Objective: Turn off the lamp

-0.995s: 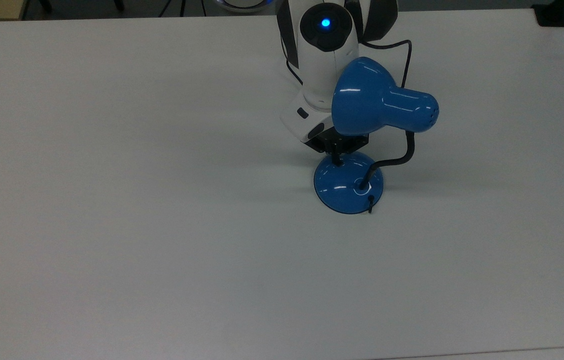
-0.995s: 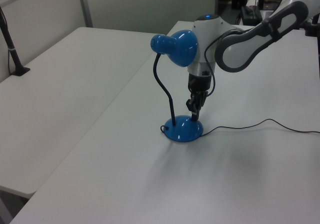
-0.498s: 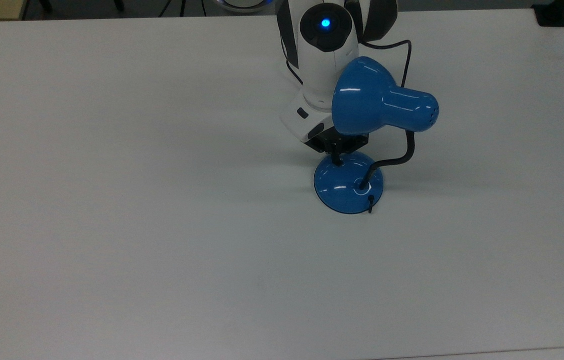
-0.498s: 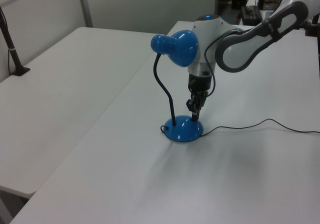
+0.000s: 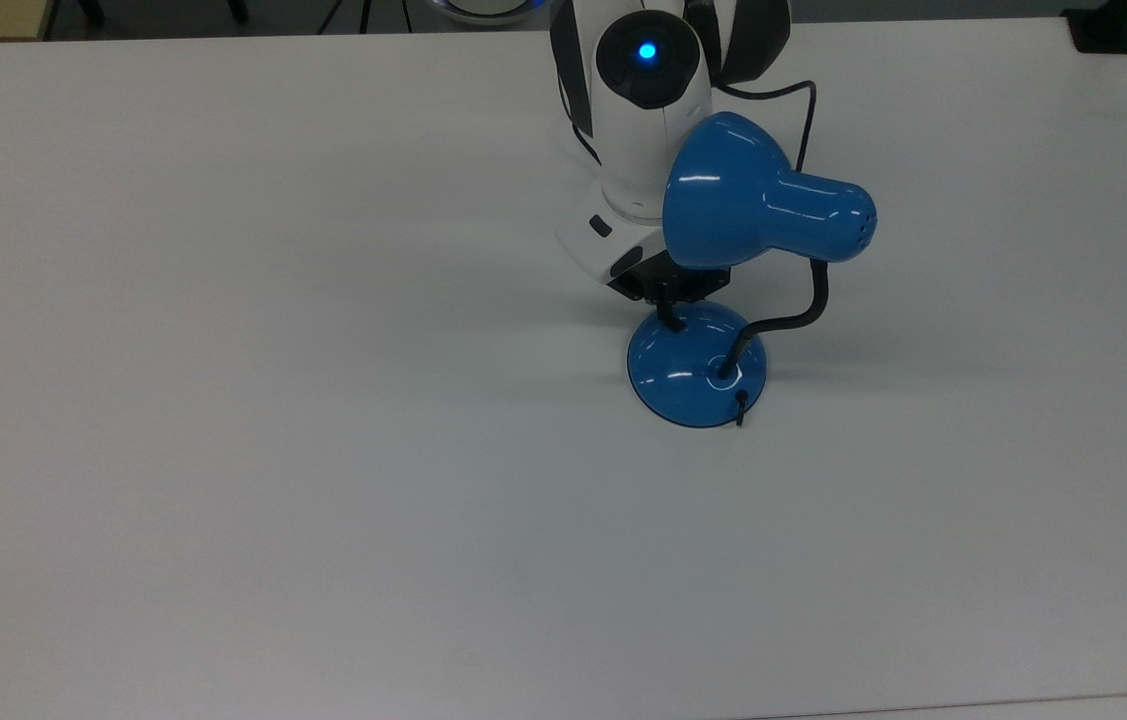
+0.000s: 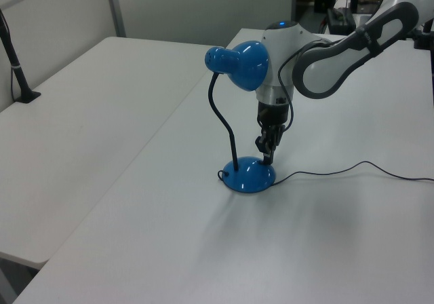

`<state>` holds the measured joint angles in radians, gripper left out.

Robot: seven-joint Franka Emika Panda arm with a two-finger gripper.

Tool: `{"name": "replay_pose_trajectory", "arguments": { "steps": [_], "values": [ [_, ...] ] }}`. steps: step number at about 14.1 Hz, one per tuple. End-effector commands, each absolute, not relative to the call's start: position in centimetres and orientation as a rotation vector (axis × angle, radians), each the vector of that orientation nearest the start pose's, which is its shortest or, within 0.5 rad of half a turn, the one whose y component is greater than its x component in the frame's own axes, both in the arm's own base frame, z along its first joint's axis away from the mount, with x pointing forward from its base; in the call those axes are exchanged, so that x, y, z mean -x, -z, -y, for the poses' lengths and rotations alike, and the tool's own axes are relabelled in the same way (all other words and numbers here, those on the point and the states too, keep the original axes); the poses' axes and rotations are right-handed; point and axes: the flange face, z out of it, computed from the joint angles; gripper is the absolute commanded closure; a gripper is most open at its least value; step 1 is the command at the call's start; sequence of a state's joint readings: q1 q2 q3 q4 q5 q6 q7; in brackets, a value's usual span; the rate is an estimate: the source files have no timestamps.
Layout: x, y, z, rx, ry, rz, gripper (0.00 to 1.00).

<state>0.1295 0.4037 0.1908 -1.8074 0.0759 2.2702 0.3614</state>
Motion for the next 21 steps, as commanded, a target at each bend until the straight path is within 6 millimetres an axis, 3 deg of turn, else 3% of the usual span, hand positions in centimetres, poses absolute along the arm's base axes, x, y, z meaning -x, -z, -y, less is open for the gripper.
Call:
{"name": "replay_pose_trajectory", "arguments": {
  "steps": [1, 4, 7, 11, 13, 14, 15, 16, 17, 19, 21],
  "values": [
    [-59.9, -28.9, -19.3, 3.03, -0.145, -0.164, 1.0],
    [-59.7, -30.5, -18.5, 3.042, -0.187, -0.166, 1.0],
    [-58.7, -33.9, -16.7, 3.082, -0.274, -0.106, 1.0],
    [-56.6, -40.3, -13.2, 3.095, -0.374, 0.036, 0.99],
    [-55.6, -44.5, -11.0, 3.101, -0.376, 0.039, 0.92],
    [-55.2, -46.5, -9.4, 3.102, -0.382, 0.025, 0.8],
    [-54.7, -48.6, -8.3, 3.102, -0.376, 0.048, 0.59],
    [-54.0, -51.5, -5.9, 3.096, -0.34, 0.09, 0.21],
    [-53.4, -54.0, -4.1, 3.099, -0.303, 0.083, 0.0],
    [-53.5, -58.9, 0.2, 3.099, -0.189, -0.038, 0.0],
    [-54.3, -61.3, 2.1, 3.099, -0.089, -0.083, 0.0]
  ]
}}
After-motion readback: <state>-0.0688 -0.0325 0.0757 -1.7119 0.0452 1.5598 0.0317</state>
